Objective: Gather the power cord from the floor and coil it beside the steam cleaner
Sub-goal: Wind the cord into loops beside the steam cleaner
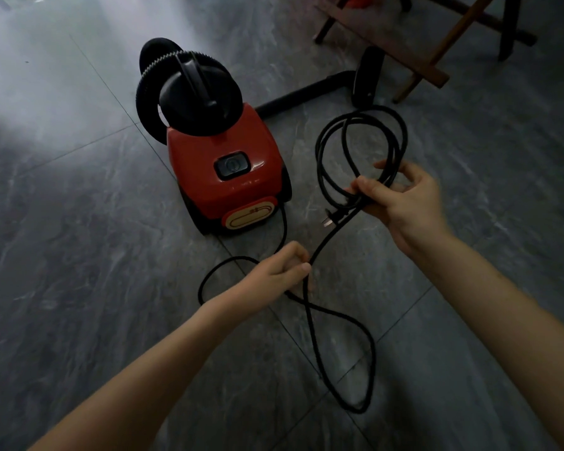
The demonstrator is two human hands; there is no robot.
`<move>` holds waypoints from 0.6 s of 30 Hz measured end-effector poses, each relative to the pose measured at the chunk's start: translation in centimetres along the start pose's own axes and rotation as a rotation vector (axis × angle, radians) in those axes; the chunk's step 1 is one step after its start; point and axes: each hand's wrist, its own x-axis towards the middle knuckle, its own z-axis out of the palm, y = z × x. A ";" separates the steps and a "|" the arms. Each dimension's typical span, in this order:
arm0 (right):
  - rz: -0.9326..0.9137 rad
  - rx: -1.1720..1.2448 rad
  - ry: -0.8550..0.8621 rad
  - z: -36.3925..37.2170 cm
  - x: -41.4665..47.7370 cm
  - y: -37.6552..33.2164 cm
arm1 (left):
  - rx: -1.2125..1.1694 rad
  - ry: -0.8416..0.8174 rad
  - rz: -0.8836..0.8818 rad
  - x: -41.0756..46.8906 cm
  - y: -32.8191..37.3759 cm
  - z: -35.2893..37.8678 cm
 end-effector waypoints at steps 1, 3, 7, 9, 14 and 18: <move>-0.003 0.011 0.016 -0.2 0.2 -0.2 | 0.036 -0.056 -0.019 0.0 0.1 -0.1; -0.016 0.020 0.032 -0.5 0.5 -0.5 | 0.156 -0.176 -0.038 -0.1 -0.1 -0.4; -0.031 0.011 0.043 -1.4 1.0 -1.1 | 0.355 -0.255 -0.055 -0.7 -1.1 -1.0; -0.022 0.009 0.043 -1.6 0.9 -1.0 | 0.424 -0.208 -0.039 -0.5 -1.5 -1.1; -0.045 0.018 0.044 -1.5 1.1 -1.0 | 0.602 -0.362 -0.072 0.2 -1.3 -0.9; -0.052 0.052 0.063 -1.5 1.5 -1.5 | 0.714 -0.487 -0.170 0.5 -0.9 0.0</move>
